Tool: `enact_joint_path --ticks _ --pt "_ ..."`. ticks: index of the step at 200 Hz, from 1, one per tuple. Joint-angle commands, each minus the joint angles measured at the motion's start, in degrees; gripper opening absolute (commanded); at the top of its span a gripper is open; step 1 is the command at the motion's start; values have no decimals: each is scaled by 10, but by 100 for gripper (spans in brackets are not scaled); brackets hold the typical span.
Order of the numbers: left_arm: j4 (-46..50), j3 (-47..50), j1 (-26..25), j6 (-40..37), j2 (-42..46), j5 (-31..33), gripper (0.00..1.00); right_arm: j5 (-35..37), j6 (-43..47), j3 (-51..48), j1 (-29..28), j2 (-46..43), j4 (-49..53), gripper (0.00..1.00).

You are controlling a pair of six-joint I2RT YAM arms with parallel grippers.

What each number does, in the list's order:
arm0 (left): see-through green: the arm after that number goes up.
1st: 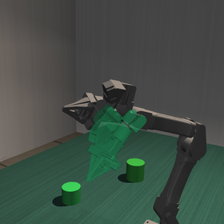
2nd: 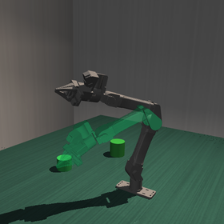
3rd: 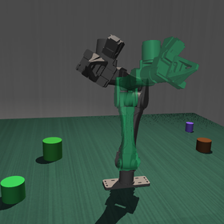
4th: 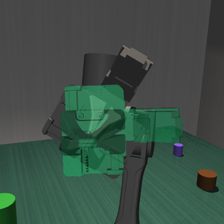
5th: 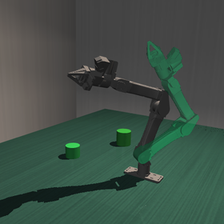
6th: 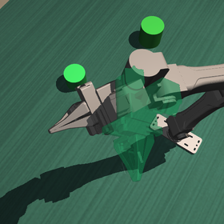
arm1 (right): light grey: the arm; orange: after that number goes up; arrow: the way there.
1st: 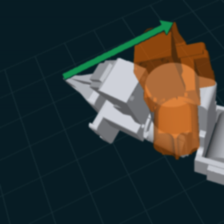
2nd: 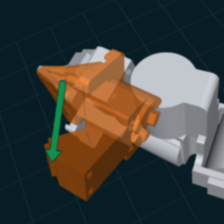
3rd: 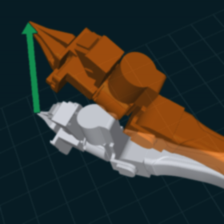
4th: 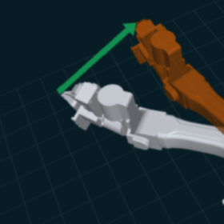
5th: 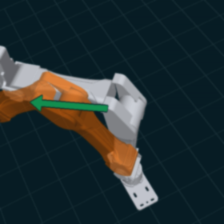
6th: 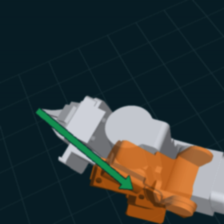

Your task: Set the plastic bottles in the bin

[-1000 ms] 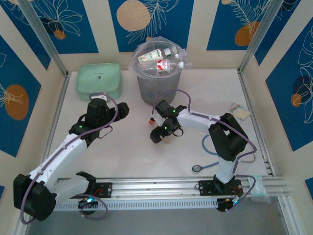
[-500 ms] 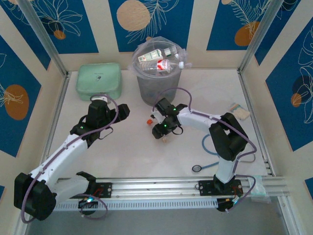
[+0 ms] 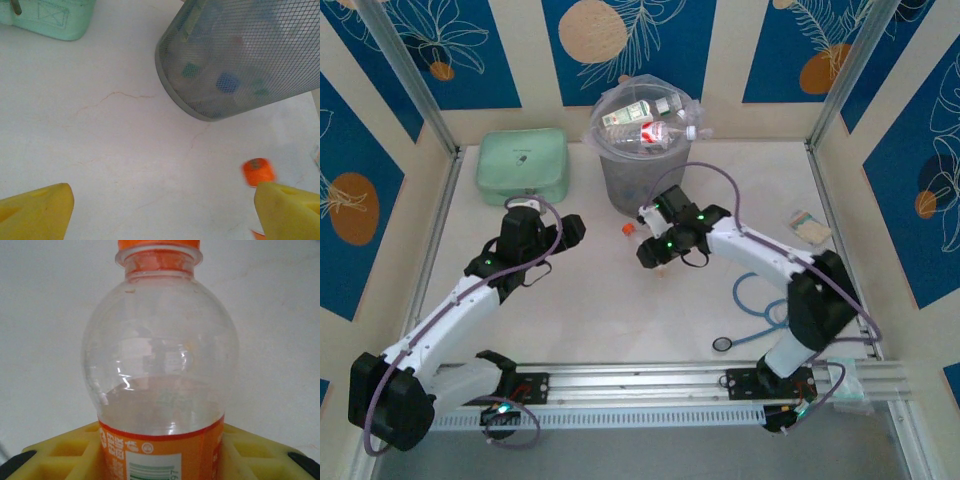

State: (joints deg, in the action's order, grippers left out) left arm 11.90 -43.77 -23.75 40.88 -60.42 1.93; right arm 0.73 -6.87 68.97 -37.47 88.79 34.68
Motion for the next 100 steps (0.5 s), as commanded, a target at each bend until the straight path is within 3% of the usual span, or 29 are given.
enact_joint_path --ticks 1,31,62,100 --pt "-15 -1 -1 2 1 -8 93 -60 -9 40 24 -103 7 41" --pt "-34 4 -1 13 -7 -22 93 -58 15 78 74 -182 -39 37" --pt "-41 3 -1 25 -7 -40 93 16 90 110 127 -194 -156 29" --pt "-15 -50 -2 15 -11 -27 91 -60 108 145 242 -108 -350 15"
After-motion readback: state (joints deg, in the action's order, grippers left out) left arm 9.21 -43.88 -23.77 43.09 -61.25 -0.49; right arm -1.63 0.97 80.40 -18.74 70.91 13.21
